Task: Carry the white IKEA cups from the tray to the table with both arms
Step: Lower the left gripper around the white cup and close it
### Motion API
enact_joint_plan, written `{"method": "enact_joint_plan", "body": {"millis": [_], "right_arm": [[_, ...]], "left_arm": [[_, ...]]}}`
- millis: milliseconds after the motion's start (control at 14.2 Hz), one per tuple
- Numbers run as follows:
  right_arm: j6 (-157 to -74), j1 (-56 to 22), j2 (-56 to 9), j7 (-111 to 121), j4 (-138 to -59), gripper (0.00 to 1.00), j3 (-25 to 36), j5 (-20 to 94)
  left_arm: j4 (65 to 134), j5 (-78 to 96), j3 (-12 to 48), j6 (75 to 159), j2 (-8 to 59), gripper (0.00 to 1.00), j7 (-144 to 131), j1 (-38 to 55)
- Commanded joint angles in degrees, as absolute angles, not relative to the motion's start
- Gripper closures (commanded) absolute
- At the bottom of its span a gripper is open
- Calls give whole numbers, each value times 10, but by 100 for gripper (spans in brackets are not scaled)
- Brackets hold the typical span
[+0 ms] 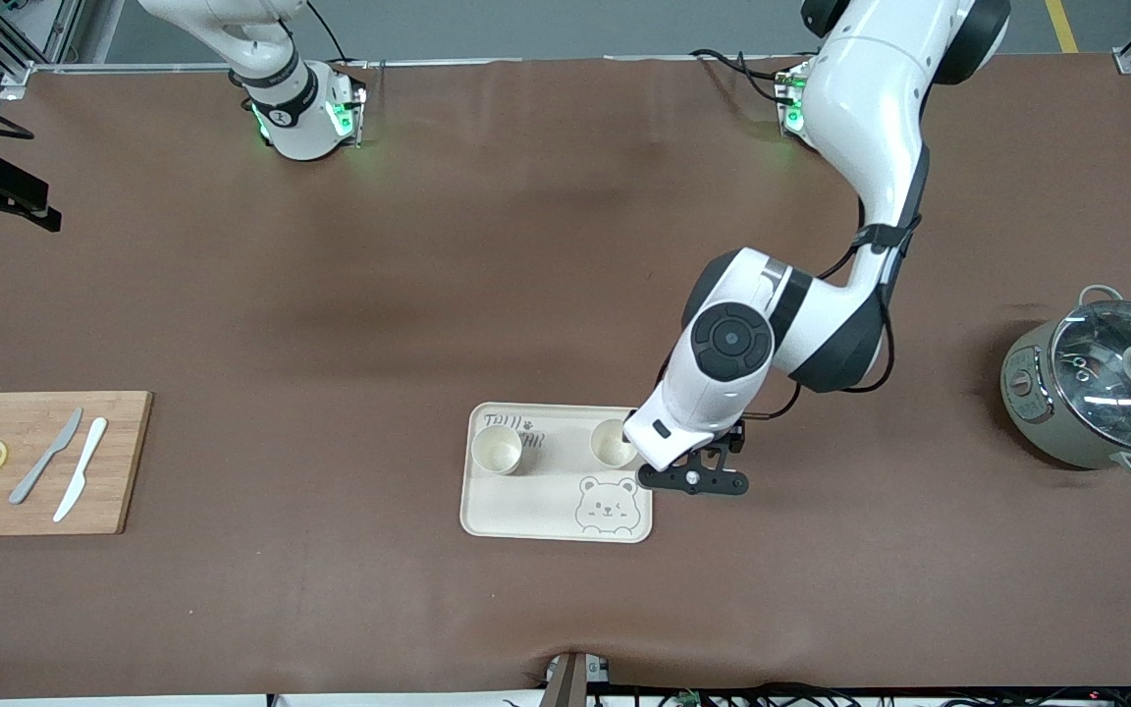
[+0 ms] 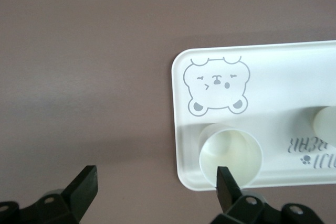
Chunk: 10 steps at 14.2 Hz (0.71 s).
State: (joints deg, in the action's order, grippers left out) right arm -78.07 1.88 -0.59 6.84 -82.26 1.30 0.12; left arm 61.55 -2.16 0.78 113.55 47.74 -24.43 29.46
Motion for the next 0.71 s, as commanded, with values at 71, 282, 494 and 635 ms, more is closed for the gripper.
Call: {"method": "enact_joint_plan", "body": {"millis": [71, 282, 494, 635], "right_arm": [[-775, 13, -11, 56, -813, 0, 13, 8], [-776, 13, -12, 57, -813, 0, 14, 7], [-775, 14, -12, 57, -813, 0, 14, 4], [-780, 14, -14, 57, -813, 0, 14, 2]], "left_arm": [[620, -2, 3, 1202, 505, 0, -256, 305], [650, -2, 3, 1245, 505, 0, -272, 310], [663, -3, 3, 1259, 505, 0, -279, 316], [684, -3, 3, 1274, 502, 0, -281, 318]]}}
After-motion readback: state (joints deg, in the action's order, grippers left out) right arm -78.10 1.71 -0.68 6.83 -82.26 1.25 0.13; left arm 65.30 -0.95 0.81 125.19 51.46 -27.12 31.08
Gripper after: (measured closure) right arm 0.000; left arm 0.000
